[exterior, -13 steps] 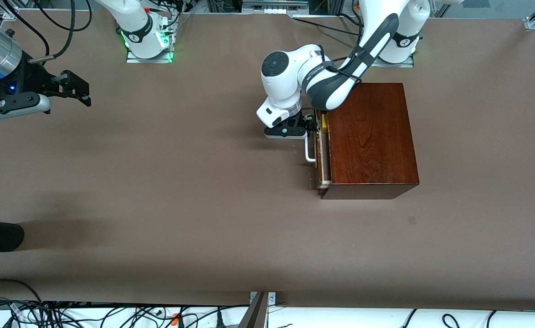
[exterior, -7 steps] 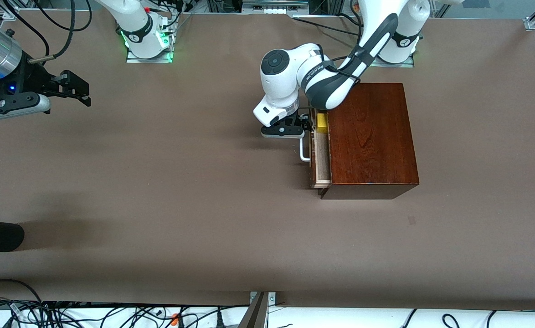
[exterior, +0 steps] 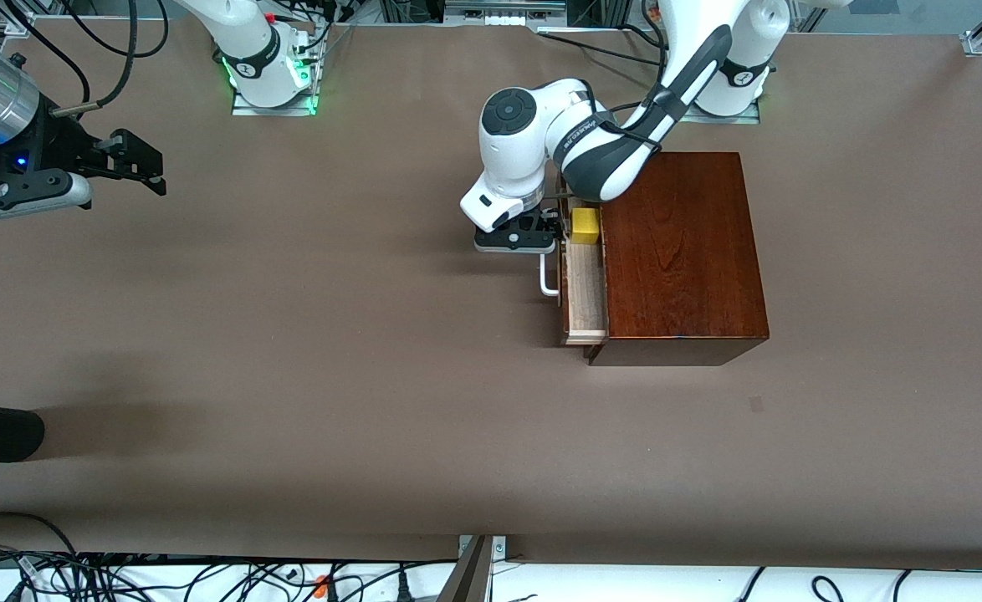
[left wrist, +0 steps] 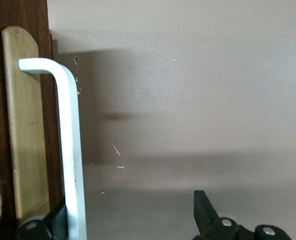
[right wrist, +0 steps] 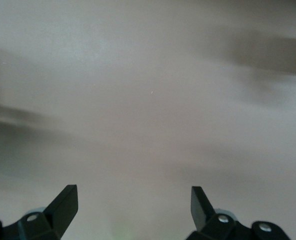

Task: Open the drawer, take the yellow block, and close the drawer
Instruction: 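Pull the drawer out of the wooden box with the left gripper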

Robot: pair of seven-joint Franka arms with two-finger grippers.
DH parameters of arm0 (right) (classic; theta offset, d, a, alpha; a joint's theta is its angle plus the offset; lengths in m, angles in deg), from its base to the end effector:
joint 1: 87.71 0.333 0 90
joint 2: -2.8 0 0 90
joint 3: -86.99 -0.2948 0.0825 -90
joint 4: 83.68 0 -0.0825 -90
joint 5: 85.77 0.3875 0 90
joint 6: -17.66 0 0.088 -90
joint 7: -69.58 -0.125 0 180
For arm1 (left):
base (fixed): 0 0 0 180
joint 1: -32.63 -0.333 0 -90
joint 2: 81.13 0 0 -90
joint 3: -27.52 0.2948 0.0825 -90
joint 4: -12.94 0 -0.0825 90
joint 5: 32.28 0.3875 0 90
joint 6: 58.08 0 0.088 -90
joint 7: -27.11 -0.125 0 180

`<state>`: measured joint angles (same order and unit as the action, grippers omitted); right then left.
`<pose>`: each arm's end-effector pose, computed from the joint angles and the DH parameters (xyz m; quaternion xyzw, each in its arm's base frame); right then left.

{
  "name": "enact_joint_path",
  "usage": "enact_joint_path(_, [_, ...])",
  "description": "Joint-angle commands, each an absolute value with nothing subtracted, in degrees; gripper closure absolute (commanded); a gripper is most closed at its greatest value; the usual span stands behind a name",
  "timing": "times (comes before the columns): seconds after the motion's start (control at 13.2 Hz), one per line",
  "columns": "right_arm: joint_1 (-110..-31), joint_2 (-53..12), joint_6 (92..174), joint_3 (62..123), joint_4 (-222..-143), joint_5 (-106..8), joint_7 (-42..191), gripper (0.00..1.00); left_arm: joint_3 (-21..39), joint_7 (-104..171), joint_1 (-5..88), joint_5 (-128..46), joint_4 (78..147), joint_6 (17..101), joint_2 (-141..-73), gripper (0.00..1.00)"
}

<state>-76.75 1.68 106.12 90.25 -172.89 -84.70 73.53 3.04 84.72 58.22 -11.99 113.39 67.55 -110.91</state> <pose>0.5547 0.0777 0.5786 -0.9947 -0.1016 0.0166 0.0082 0.4433 -0.4759 0.2551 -0.9991 0.0160 -0.0250 0.0306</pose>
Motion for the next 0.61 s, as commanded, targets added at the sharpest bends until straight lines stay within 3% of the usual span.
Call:
enact_joint_path(0.0, [-76.8,1.4,105.0,90.1,-171.7,-85.4,72.8,0.0,2.0,83.3,59.6,-14.8,109.6,78.1,-115.3,0.0])
enact_joint_path(0.53, [-76.7,1.4,105.0,90.1,-171.7,-85.2,72.5,0.0,1.9,82.5,59.3,-14.4,109.4,77.5,-113.8,0.0])
